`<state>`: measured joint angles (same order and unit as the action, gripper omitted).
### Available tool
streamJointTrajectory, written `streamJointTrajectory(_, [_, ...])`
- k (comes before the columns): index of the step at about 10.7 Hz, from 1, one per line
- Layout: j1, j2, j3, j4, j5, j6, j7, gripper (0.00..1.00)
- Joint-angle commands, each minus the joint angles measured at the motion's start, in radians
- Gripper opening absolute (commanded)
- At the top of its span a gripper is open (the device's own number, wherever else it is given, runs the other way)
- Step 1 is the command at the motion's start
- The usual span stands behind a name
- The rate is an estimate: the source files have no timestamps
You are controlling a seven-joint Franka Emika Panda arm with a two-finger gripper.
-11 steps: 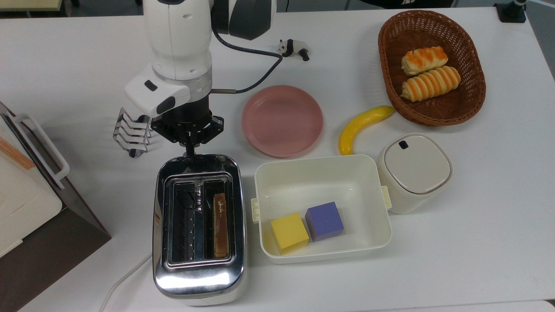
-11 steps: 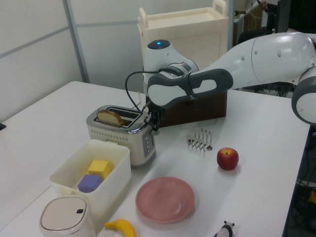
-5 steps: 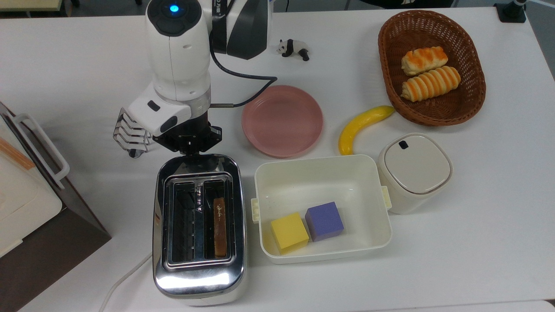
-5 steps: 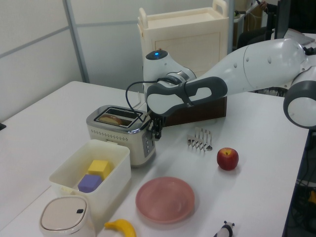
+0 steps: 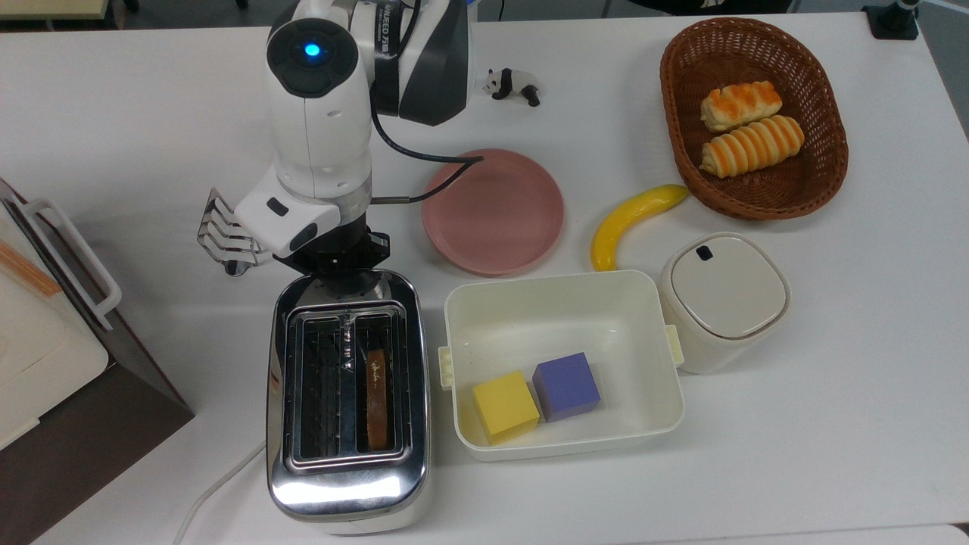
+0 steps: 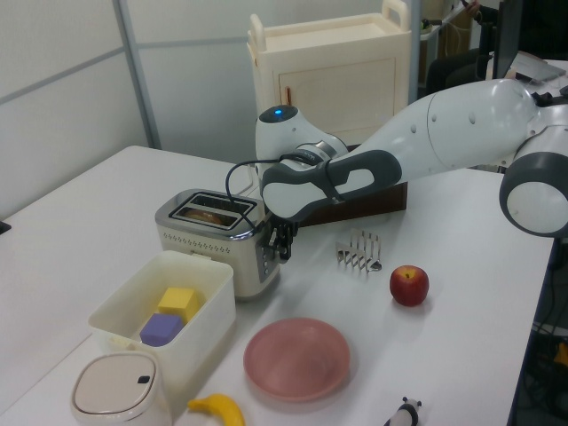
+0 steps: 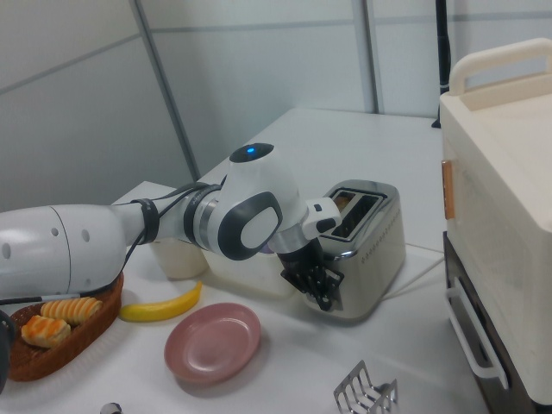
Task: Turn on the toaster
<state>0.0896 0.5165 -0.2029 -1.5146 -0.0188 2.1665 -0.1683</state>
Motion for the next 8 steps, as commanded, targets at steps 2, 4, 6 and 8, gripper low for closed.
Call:
streamJointTrajectory(2, [0.002, -0.09, -0.007, -0.001, 0.005, -0.028, -0.011, 0.0])
streamJointTrajectory(4, [0.002, -0.159, -0.006, 0.001, 0.011, -0.077, -0.01, 0.0])
streamJointTrajectory(6, [0.004, -0.19, -0.004, 0.001, 0.019, -0.132, -0.008, 0.0])
streamJointTrajectory(8, [0.009, -0.216, -0.003, 0.002, 0.034, -0.232, -0.007, 0.18])
